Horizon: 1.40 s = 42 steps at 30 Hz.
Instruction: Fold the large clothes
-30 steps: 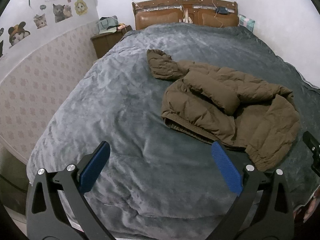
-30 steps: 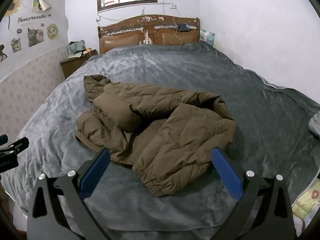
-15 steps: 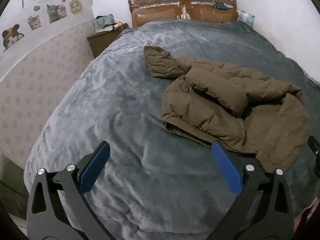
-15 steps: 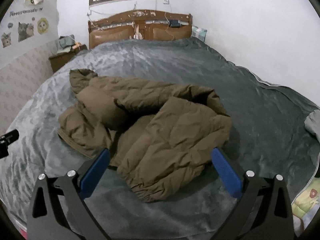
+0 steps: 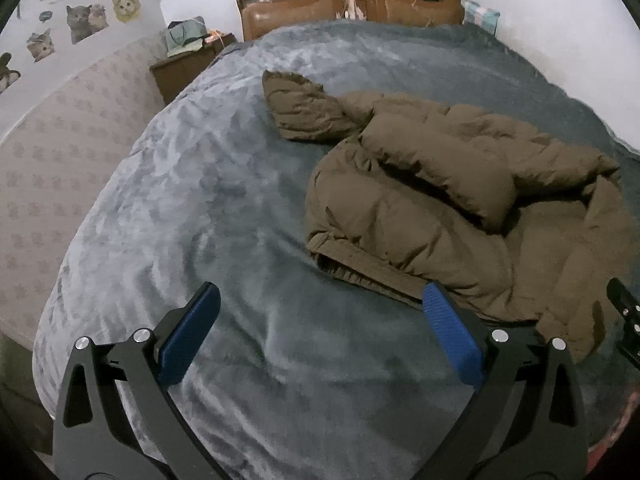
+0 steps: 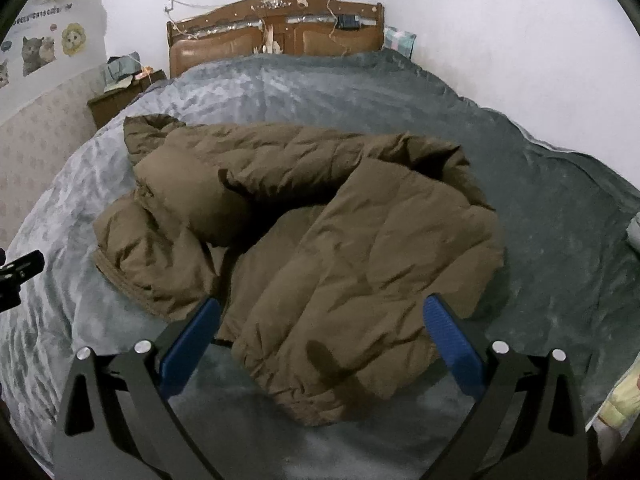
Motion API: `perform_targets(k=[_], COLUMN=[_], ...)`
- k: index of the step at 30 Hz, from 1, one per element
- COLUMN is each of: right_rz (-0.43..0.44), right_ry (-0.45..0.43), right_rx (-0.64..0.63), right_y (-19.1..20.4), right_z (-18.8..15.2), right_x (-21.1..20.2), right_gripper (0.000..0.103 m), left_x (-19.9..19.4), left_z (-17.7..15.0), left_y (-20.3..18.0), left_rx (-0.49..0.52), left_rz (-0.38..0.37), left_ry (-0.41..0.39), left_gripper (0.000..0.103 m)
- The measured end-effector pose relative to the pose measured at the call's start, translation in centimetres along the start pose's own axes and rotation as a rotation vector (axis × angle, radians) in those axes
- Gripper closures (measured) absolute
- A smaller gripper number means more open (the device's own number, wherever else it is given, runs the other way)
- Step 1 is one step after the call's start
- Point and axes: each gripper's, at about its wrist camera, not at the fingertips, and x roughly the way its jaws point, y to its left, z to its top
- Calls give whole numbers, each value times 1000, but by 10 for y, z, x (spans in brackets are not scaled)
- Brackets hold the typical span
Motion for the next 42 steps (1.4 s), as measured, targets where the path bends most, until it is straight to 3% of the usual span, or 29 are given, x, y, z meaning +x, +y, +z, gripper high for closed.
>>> perform_targets(k=[17, 18, 20, 23, 26, 28, 30, 31, 36, 37, 42], right_rz=[-60, -70, -90, -106, -95, -85, -77, -74, -50, -37, -9], right_ry=[97, 102, 116, 145, 173, 178, 174, 171, 179, 179, 164], right_rx=[-20, -21, -18, -15, -3, 0, 0, 1, -1, -4, -55], right_y=[9, 9, 9, 5, -1, -4, -6, -8, -15, -17, -24], right_z=[34, 35, 36, 36, 35, 34, 34, 33, 31, 32, 30], right_x=[82, 86, 93, 101, 111, 114, 117, 119, 125, 125, 121], right_gripper=[3, 5, 21, 34, 42, 44, 48, 53, 70, 77, 83], left_x=[87, 97, 112, 135, 149, 153, 160, 163, 166, 165, 155], left_z=[42, 46, 49, 50, 49, 48, 48, 47, 44, 43, 38], left_y=[-15, -17, -17, -17, -20, -23, -27, -29, -40, -41, -40], left_rx=[59, 69, 78, 75, 83, 93, 100, 103, 130, 131, 96], left_rz=[-32, -26, -26, -44, -53, -69, -111, -130, -100, -95, -87], left_ry=[88, 99, 117, 157, 163, 167, 193, 211, 218, 218, 211], left_gripper=[3, 3, 3, 3, 3, 9, 32, 38, 67, 69, 86])
